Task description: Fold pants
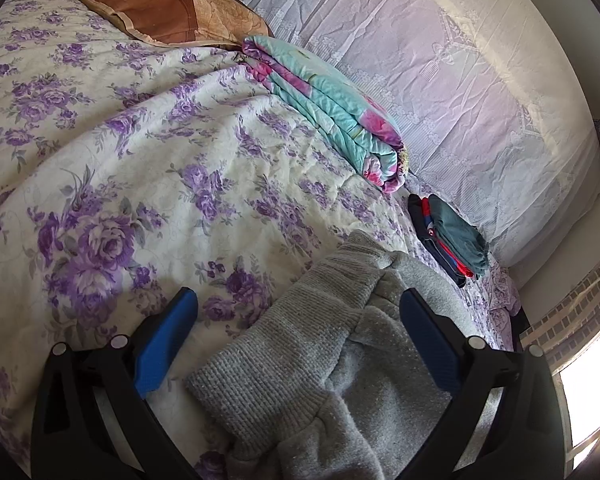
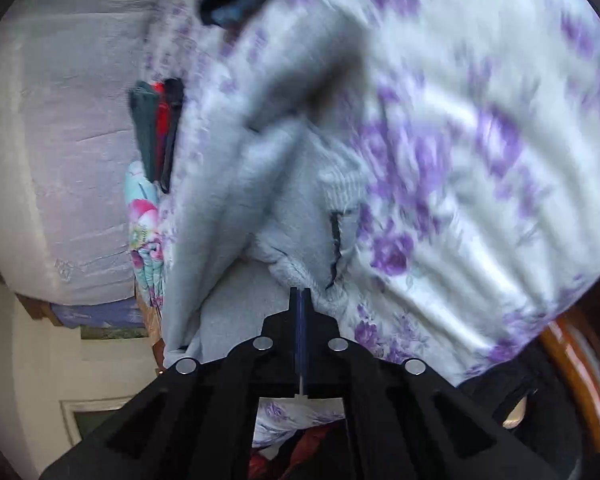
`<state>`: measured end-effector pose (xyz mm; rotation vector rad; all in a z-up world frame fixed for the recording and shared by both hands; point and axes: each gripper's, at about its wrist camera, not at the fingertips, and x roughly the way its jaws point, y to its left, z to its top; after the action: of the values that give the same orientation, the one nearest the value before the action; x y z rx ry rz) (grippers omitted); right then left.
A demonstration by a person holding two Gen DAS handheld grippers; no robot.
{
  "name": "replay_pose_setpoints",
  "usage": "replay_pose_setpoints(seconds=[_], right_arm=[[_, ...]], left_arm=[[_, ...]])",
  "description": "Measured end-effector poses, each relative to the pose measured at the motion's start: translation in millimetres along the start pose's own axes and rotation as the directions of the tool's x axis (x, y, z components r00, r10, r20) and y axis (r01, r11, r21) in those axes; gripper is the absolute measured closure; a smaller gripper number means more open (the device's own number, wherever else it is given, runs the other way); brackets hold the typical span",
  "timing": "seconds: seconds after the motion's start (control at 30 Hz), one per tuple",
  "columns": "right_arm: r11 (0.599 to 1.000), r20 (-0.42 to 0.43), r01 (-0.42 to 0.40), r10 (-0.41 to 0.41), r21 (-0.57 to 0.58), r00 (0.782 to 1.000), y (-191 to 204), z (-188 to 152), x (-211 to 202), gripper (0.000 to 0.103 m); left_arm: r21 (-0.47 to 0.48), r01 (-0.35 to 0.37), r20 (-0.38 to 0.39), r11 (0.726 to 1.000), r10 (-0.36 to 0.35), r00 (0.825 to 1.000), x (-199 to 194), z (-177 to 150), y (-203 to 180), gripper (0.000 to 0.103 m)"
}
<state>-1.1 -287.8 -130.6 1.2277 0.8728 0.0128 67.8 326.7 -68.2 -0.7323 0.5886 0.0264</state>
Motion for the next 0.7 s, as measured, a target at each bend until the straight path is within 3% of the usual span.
replay_pose_setpoints(seconds=[0.07, 0.13, 0.2, 0.23, 0.27, 0.37, 0.5, 0.6, 0.7], right_arm=[[0.994, 0.126, 0.016, -0.002, -0.108, 0.992, 25, 5, -27, 0.097], [0.984, 0.178, 0.012, 0.020, -0.178, 0.984, 43, 16, -41, 0.097], [0.981, 0.214, 0.002, 0.040, -0.193, 0.976, 51, 35, -48, 0.086], [0.979, 0.210, 0.017, 0.027, -0.205, 0.977, 54, 48, -47, 0.057], [0.973, 0.190, 0.025, 0.019, -0.227, 0.982, 56, 62, -42, 0.039], [0.972, 0.213, 0.086, -0.038, -0.220, 0.976, 45, 90, -36, 0.039], [0.994, 0.229, 0.051, -0.028, -0.096, 0.973, -6, 111, -46, 0.039], [0.999, 0.154, -0.006, 0.014, -0.052, 0.988, -34, 113, -33, 0.039], [0.996, 0.118, -0.031, 0.041, -0.084, 0.992, -35, 118, -17, 0.039]], left_arm=[[0.000, 0.002, 0.000, 1.000, -0.002, 1.000, 0, 0, 0, 0.005], [0.000, 0.004, 0.000, 1.000, -0.004, 1.000, -1, 0, 0, 0.005], [0.001, -0.001, -0.002, 1.000, 0.001, 1.000, -1, -1, 0, 0.005], [0.007, -0.011, -0.012, 1.000, 0.011, 1.000, 0, 0, 0, 0.005], [0.013, -0.017, -0.019, 1.000, 0.018, 1.000, 1, -2, -1, 0.005], [0.033, -0.040, -0.045, 0.999, 0.041, 0.998, 4, -1, -4, 0.005], [0.033, -0.047, -0.088, 0.998, 0.050, 0.995, 8, 4, -4, 0.005], [0.023, -0.039, -0.127, 0.999, 0.041, 0.991, 12, 13, -5, 0.005], [-0.027, 0.002, -0.159, 1.000, -0.007, 0.987, 14, 26, 0, 0.005]])
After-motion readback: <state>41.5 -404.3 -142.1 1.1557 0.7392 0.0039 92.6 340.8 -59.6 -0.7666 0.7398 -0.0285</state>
